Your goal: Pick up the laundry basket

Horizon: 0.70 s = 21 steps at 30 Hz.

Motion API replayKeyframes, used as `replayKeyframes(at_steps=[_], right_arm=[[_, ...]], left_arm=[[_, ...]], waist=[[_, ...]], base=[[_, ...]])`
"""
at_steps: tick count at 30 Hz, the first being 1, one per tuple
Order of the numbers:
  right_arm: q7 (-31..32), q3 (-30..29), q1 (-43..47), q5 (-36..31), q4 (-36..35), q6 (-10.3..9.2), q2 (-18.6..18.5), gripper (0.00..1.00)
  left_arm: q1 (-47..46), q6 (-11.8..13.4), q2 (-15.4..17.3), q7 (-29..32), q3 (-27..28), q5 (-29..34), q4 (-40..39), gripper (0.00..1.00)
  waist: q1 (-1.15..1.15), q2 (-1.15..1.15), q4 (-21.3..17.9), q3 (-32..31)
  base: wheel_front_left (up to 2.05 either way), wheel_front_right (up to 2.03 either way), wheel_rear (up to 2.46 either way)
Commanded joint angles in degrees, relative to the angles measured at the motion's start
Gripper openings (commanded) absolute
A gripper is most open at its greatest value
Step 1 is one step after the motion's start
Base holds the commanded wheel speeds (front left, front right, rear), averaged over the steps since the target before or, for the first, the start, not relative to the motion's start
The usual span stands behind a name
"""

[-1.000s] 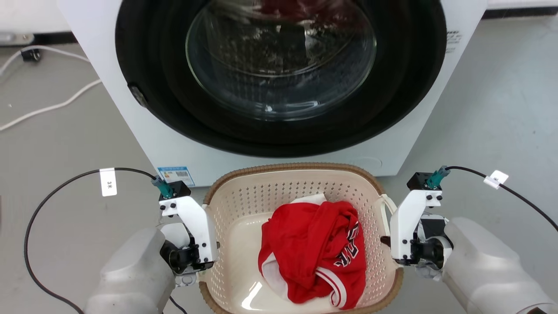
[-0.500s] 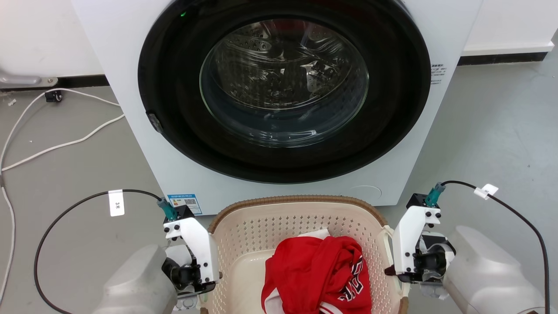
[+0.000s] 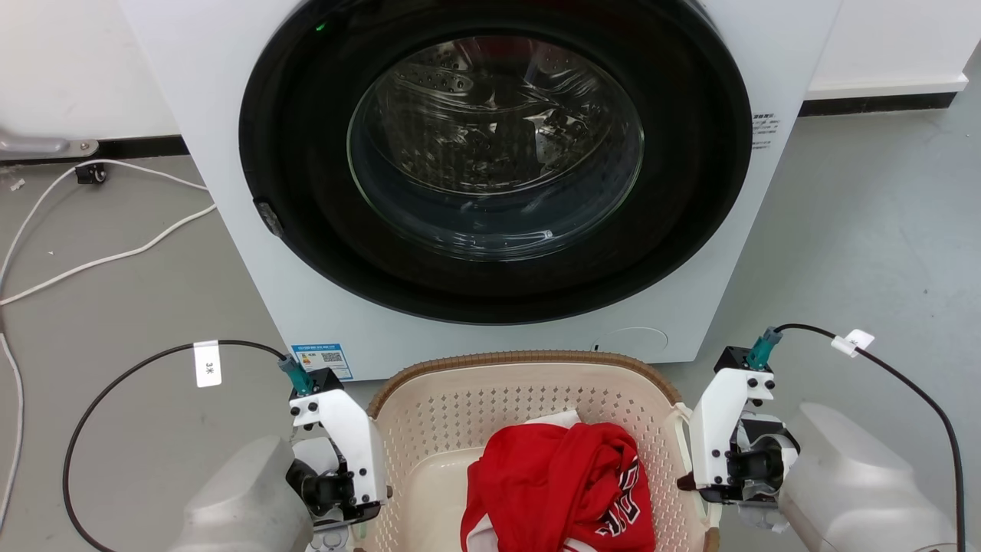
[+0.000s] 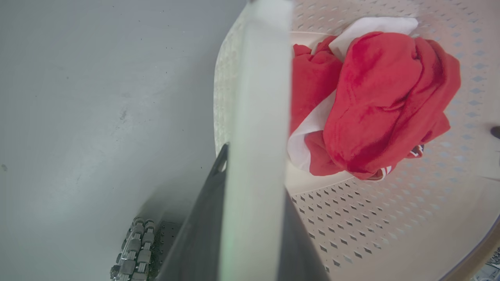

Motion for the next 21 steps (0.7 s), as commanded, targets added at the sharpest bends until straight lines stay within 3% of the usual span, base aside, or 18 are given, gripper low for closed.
replayKeyframes(at_steps=[1, 21], right_arm=[[-0.4, 0.0, 0.3, 0.4, 0.0, 0.60, 0.5, 0.00], [-1.0, 0.6, 0.1, 0.9, 0.0, 0.61, 0.7, 0.00]], left_arm=[[0.5, -0.7, -0.5, -0.1, -0.1, -0.6, -0.4, 0.00], [0.6, -0.7, -0.5, -0.3, -1.3, -2.1, -0.6, 0.00]], waist=[[0.01, 0.00, 0.0, 0.0], [0.01, 0.00, 0.2, 0.2]], base=[[0.00, 0.00, 0.00], [0.00, 0.00, 0.00]])
